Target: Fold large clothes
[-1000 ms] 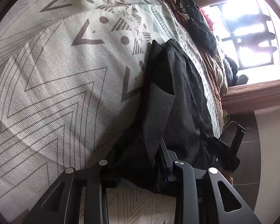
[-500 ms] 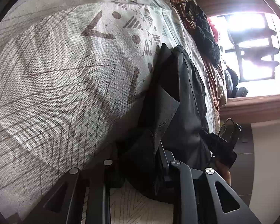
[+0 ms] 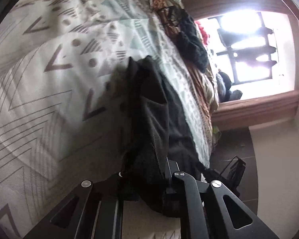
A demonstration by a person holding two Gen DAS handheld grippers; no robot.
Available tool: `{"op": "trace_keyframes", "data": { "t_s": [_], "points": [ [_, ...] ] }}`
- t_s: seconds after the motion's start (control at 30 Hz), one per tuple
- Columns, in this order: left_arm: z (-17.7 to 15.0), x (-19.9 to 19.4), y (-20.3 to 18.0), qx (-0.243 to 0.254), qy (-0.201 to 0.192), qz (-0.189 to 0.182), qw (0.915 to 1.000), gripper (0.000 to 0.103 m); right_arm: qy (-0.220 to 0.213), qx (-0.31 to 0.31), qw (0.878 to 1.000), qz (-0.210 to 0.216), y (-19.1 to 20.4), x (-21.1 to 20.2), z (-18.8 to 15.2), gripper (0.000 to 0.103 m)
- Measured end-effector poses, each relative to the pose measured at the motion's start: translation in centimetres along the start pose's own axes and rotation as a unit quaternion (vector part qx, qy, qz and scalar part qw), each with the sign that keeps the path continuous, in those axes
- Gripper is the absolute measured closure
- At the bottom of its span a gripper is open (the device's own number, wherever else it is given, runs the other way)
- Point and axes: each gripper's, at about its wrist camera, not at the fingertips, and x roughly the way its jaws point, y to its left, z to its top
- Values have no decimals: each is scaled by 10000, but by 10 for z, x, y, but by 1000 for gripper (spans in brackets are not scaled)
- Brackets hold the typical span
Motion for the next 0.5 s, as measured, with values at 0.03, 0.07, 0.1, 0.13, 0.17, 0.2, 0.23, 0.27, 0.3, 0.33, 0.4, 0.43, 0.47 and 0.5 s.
{"op": "trace_keyframes", "data": {
  "t_s": [0.03,0.07,0.1,0.13,0.17,0.2,0.23,0.27,0.3,0.33,0.4,0.43,0.47,0.5],
  "points": [
    [0,-2,-9,91,-12,-53,9999,90,-24,-9,10000,64,2,-5,-3,87],
    [-1,-3,-14,148,-18,-97,9998,90,-77,-5,9998,183,3,-14,-11,87],
    [-2,-5,-24,233,-25,-162,9996,90,-113,5,9996,263,5,-19,-16,87],
    [-2,-6,-29,278,-29,-195,9994,90,-142,17,9994,329,7,-24,-21,87],
    [-3,-8,-36,338,-34,-242,9991,91,-164,44,9990,421,10,-28,-29,87],
    [-4,-9,-44,408,-41,-294,9987,91,-162,57,9987,490,10,-31,-37,87],
    [-5,-11,-53,483,-49,-333,9983,91,-149,63,9983,559,12,-33,-45,87],
    [-6,-11,-59,533,-55,-352,9979,91,-137,82,9980,611,17,-30,-50,87],
    [-8,-11,-66,611,-56,-374,9974,91,-128,109,9978,636,17,-30,-57,87],
    [-9,-12,-72,674,-58,-383,9970,91,-132,130,9980,612,18,-30,-64,87],
    [-13,-12,-86,810,-55,-391,9959,91,-212,174,9980,566,17,-31,-78,87],
    [-13,-10,-91,848,-50,-395,9956,91,-209,224,9979,567,15,-29,-83,87],
    [-14,-8,-95,876,-48,-398,9953,91,-168,317,9975,610,13,-25,-91,87],
    [-16,-8,-100,925,-46,-401,9949,91,-130,373,9971,643,11,-22,-96,87]
  ]
}}
